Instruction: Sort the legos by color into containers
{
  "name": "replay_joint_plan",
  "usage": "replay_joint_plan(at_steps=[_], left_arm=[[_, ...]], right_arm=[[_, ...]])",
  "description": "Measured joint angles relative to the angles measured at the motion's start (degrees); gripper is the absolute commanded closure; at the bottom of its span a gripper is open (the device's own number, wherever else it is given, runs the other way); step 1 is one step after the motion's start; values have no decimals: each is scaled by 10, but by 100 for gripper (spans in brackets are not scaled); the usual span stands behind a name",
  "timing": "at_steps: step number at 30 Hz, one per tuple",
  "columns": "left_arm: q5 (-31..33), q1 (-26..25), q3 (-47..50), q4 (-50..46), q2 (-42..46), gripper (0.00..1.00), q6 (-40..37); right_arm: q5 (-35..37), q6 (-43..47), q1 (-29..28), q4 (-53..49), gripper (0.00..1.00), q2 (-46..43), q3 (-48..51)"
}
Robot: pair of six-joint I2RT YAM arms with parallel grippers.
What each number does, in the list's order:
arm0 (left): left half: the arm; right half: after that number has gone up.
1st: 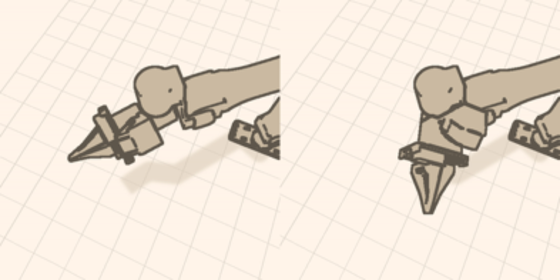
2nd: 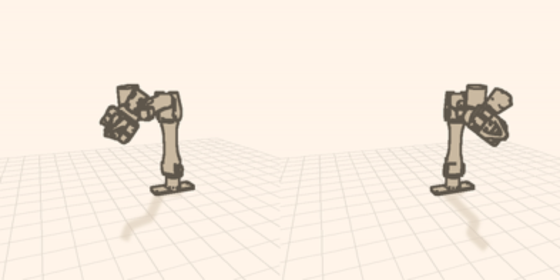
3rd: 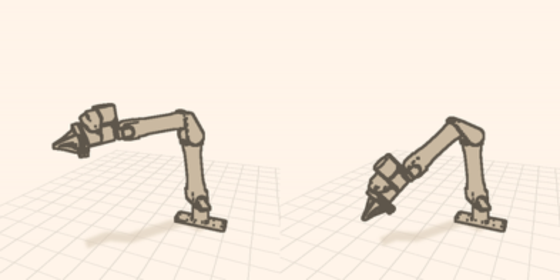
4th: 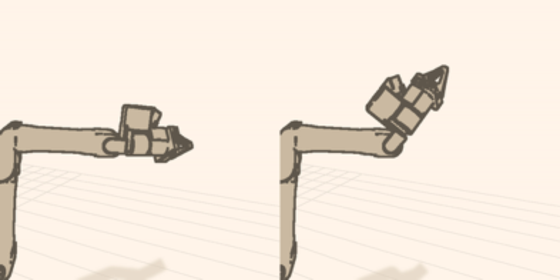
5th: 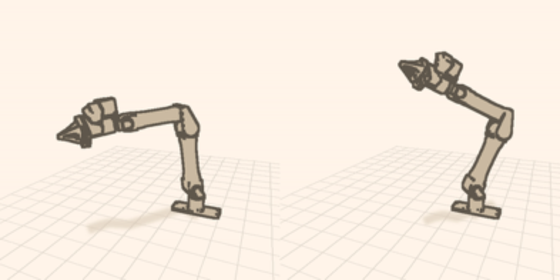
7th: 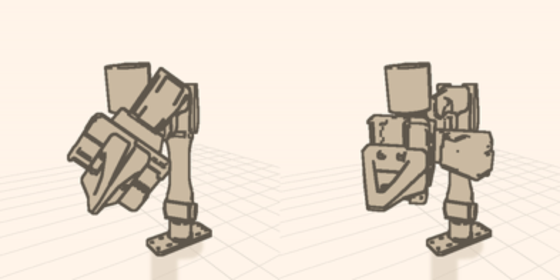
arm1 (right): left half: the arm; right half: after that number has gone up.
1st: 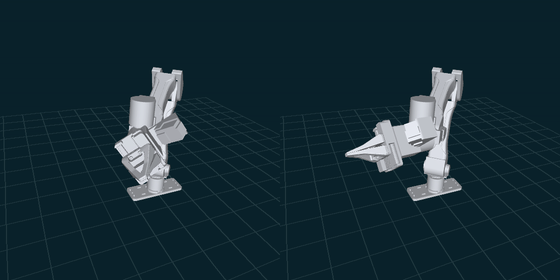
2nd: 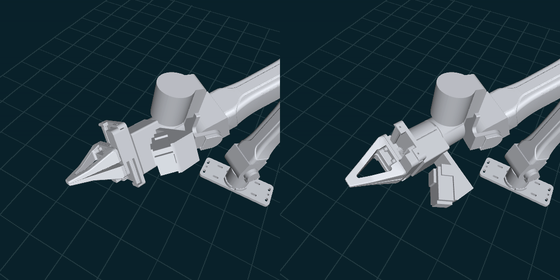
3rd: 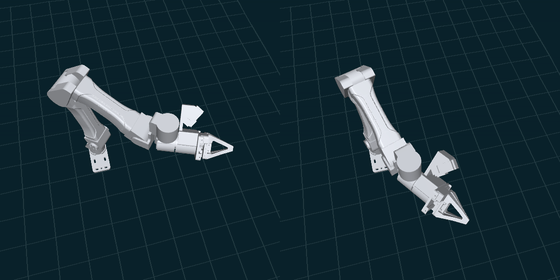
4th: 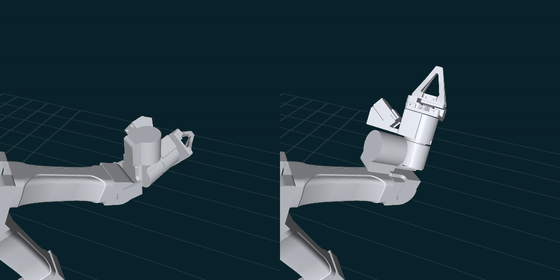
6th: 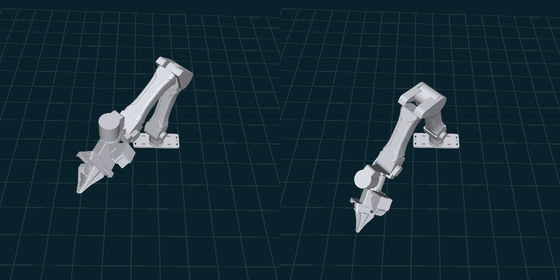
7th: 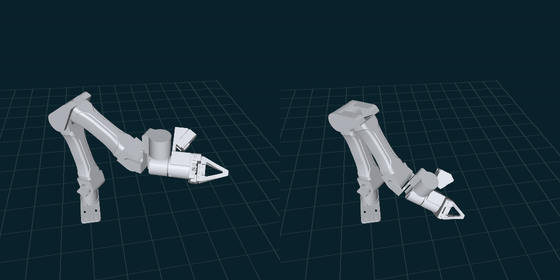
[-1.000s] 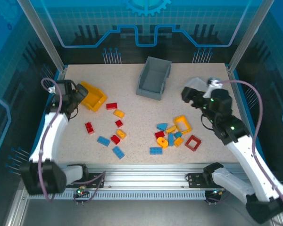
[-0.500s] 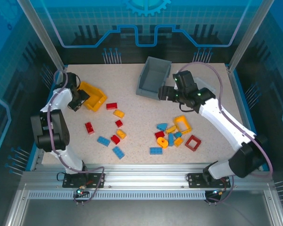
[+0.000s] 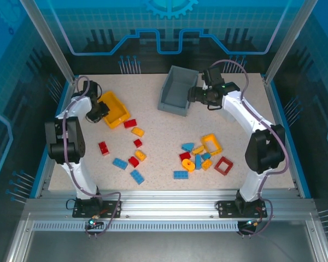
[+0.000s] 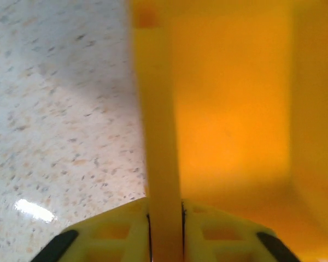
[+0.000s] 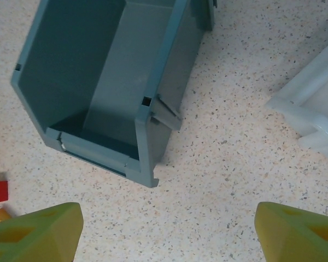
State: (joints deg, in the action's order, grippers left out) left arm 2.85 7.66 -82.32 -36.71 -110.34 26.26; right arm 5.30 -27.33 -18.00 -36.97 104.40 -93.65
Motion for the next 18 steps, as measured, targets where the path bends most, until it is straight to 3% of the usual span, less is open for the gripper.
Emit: replay_joint_plan(at_steps=[6,13,18], left_arm=[[12,-42,-4,-6,-3,95,-45],[34,-97,-3,-12,-1,100,-68],[36,-120,4,-11,5,100,-70]], right_arm=[[2,17,12,-13,17,47,-47],[9,30,20,-50,17,161,-169],[16,36,20,-90,25,247,-278]])
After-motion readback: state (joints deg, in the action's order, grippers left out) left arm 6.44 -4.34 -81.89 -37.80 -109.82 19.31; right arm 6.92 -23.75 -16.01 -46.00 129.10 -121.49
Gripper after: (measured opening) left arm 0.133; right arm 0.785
